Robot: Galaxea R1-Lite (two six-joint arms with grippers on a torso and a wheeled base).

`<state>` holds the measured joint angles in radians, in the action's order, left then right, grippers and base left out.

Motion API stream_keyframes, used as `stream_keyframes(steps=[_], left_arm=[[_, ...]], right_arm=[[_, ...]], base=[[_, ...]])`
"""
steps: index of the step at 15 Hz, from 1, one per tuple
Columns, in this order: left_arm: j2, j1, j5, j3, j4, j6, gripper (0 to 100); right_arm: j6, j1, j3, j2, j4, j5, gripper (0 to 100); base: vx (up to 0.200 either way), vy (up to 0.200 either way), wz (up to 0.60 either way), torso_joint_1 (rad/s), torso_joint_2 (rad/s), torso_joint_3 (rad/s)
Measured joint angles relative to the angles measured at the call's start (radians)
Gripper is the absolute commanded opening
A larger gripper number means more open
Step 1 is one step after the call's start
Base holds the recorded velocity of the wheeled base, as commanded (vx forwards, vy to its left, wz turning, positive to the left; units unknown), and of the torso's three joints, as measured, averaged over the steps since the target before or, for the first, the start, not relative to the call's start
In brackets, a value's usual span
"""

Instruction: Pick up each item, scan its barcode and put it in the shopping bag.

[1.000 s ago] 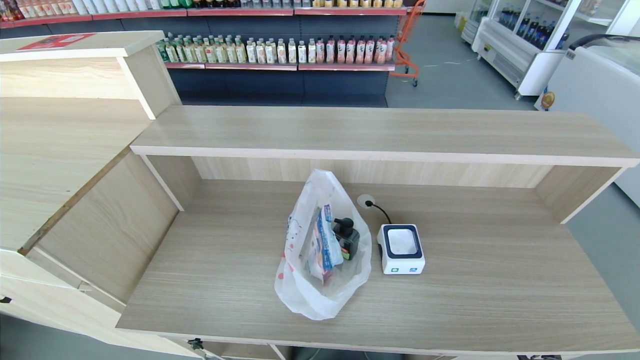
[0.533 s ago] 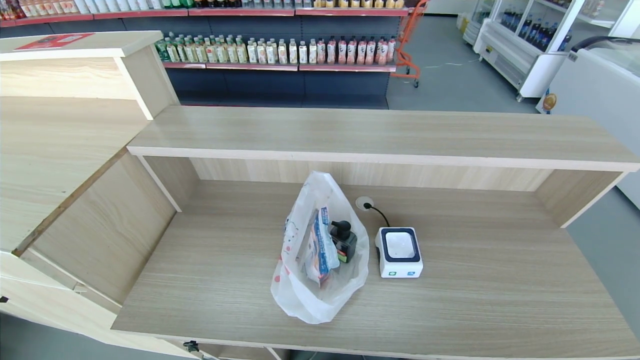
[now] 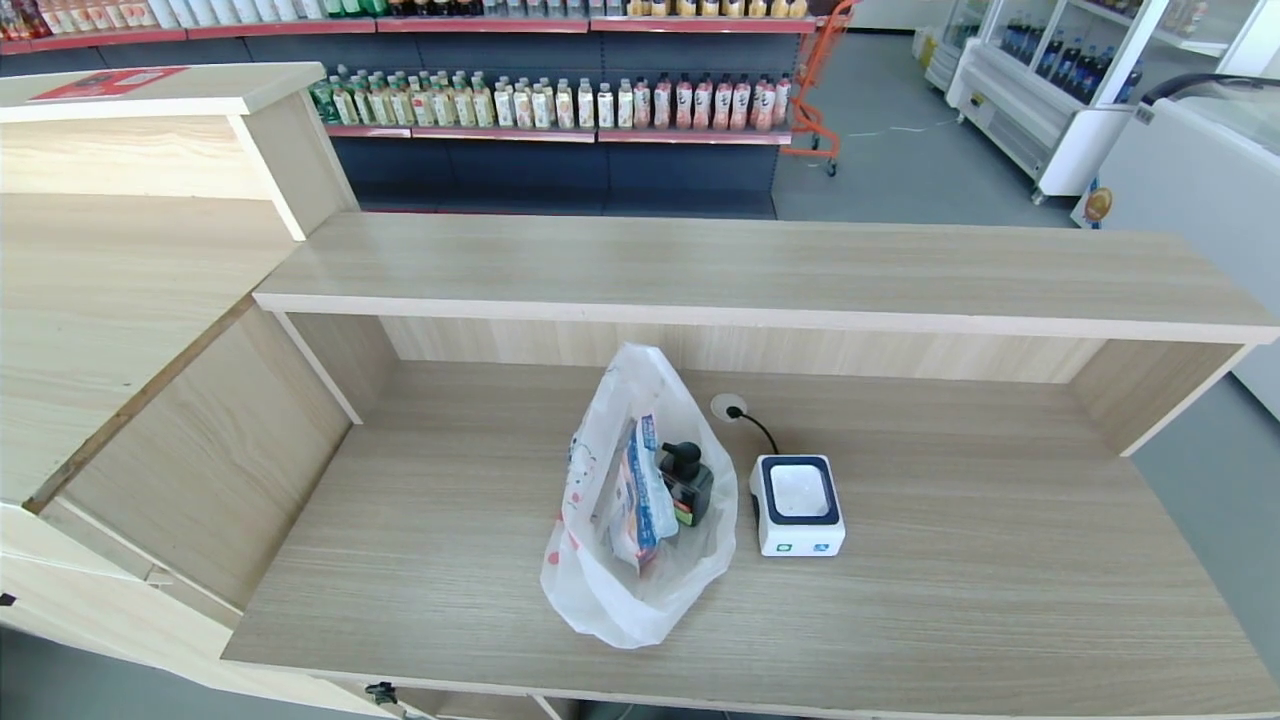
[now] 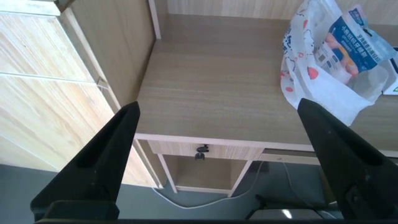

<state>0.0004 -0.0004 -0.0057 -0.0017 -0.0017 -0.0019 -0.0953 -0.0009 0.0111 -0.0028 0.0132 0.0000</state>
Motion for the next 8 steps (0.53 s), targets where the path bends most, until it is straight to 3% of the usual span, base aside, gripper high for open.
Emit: stream_keyframes(steps=[1,8], left_arm=[[0.000,-0.001,0.000,0.000,0.000,0.000,100],[0.000,0.000,-0.001,0.000,0.000,-0.006,100]], right_arm=[[0.000,0.000,0.000,0.000,0.001,0.000,0],[0.000,0.000,0.000,0.001,0.000,0.000,0]], base=[[0.000,-0.200,0.00,0.007,0.00,0.007],[0.000,0.000,0.00,0.000,0.00,0.000]])
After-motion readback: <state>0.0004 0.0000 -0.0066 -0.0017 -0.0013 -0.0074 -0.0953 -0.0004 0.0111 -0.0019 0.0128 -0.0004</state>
